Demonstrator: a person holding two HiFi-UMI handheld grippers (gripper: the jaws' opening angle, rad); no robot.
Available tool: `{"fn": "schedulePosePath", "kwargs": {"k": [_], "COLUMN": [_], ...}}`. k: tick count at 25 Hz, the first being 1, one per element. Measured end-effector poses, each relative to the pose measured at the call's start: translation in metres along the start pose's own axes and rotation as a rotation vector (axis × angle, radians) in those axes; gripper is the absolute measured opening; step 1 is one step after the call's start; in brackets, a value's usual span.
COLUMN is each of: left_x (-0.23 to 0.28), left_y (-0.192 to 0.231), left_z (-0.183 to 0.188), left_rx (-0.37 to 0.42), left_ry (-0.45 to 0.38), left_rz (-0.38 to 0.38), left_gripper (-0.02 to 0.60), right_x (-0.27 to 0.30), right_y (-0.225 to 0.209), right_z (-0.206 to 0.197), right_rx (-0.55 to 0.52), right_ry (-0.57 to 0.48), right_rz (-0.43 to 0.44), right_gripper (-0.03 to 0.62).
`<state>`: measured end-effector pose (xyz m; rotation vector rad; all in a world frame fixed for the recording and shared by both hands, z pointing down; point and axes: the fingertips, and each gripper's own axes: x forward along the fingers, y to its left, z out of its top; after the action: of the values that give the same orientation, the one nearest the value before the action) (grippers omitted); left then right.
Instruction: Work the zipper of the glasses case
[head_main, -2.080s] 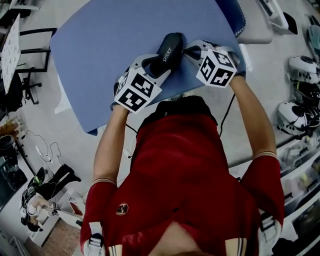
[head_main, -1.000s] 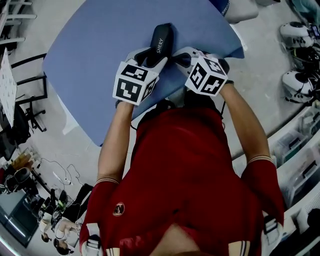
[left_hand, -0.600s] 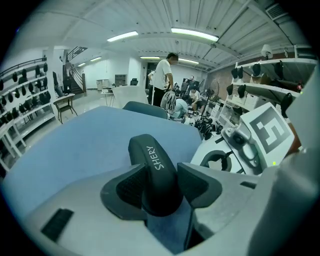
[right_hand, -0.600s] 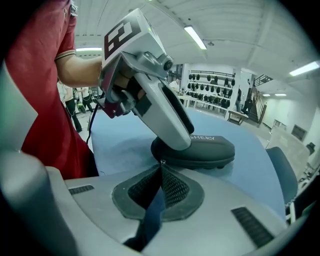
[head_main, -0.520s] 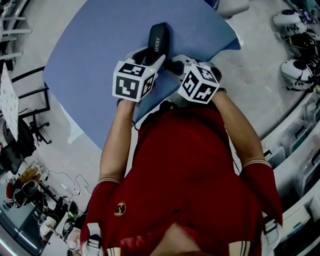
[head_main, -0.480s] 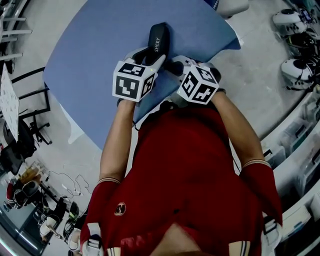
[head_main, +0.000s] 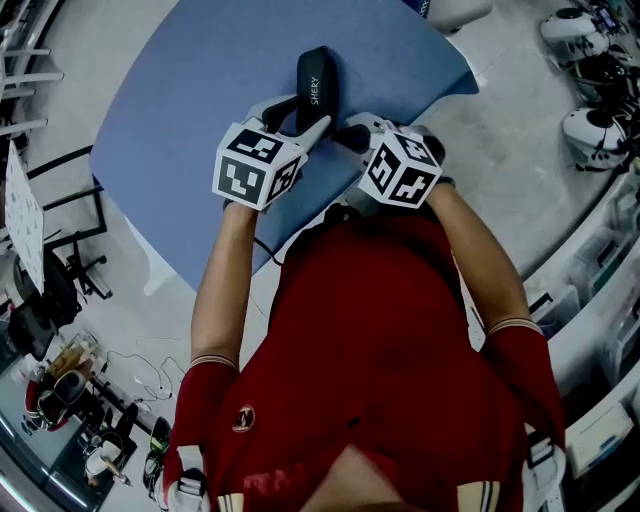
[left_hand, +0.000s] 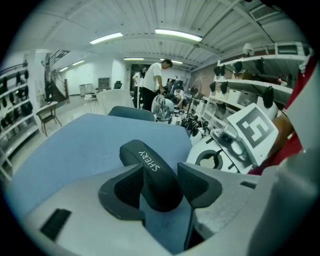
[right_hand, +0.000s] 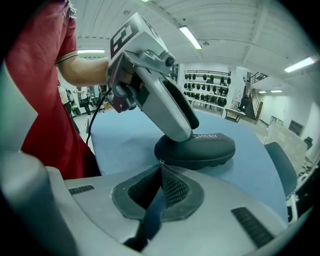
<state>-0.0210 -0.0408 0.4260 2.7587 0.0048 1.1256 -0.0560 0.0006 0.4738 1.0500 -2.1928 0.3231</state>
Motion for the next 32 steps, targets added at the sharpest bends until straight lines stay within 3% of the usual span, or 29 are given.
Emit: {"fn": "schedulePosePath", "kwargs": {"k": [6,14,18,24,29,32], "left_x": [-0.003,0.01,0.021,0.038,0.053,0.057], "left_y": [-0.014,-0.021,-0.014,0.001,0.014,0.017], "left_z": [0.017,0.032,0.033,0.032,0.034,0.035], "left_rx": [0.336,0.851,1.04,1.179,1.195,1.164], "left_ry": [0.035,0.122,0.19,0.318,0.387,0.412], "left_rz": [-0.084,-0.193,-0.234,-0.288,-0.341,-0.398], "left_gripper": [0.196,0.196,0.196,0.196,0.202,0.204], "right_x": [-0.023,-0.043,-0.046,-0.047,-0.044,-0.042], "right_y": [-0.015,-0.045,-0.064,-0.087,-0.102,-0.108], "right_z": [-0.023,-0.04,-0.045,-0.045,-0.047,-0.047], "right_rx": [-0.035,-0.085,-0.128,-0.175,-0.205,-0.217], "right_ry": [0.032,0.065,0.089,0.102,0.103,0.109], "right_rz": [0.02,0.047,0.059,0.081,0.106,0.118], "right_gripper": [-0.001,0.0,0.0,0.0,-0.001,0.0]}}
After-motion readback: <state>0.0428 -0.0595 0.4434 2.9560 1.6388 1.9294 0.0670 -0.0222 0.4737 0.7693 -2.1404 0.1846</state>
